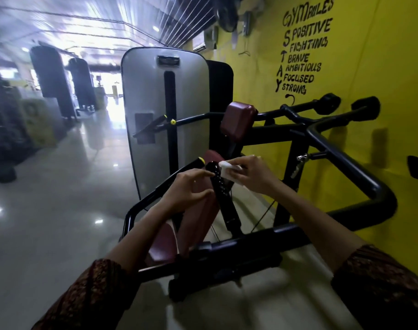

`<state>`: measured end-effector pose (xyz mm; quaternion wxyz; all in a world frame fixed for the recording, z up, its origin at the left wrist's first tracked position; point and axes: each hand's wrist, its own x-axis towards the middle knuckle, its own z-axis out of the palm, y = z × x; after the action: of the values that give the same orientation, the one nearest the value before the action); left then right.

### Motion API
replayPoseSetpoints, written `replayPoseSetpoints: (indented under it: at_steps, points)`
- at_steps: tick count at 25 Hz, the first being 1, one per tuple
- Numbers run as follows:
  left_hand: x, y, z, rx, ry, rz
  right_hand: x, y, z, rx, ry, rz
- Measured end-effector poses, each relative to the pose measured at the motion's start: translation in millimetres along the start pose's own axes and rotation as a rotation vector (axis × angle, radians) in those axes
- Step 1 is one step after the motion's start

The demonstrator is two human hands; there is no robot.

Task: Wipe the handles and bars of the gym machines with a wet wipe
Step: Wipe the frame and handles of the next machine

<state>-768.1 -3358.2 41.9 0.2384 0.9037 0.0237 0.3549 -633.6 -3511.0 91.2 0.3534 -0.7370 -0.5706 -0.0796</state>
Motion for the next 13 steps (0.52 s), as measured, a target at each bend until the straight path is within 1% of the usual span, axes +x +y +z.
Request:
replayPoseSetpoints:
  at_steps: [3, 5, 9, 11, 13]
  points:
    - [16.3, -12.0, 13.4, 0.032, -0.009, 0.056, 31.5, 22.1, -1.6, -0.071, -0.008, -0.097]
    - [21.5, -18.0, 18.3, 0.036, -0.003, 0.042, 42.8, 36.3, -1.7, -0.04, -0.042, -0.252]
    - [17.5, -19.2, 24.6, 0.089, -0.016, 0.039, 47.4, 63.6, -1.0, -0.092, -0.258, -0.616]
    - [14.5, -14.4, 27.6, 0.101, -0.015, -0.009, 50.0, 75.0, -2.7, -0.08, -0.329, -0.733]
    - [7.5, -5.6, 32.7, 0.112, 0.047, -0.104, 56.4, 84.0, -6.5, -0.033, -0.368, -0.861]
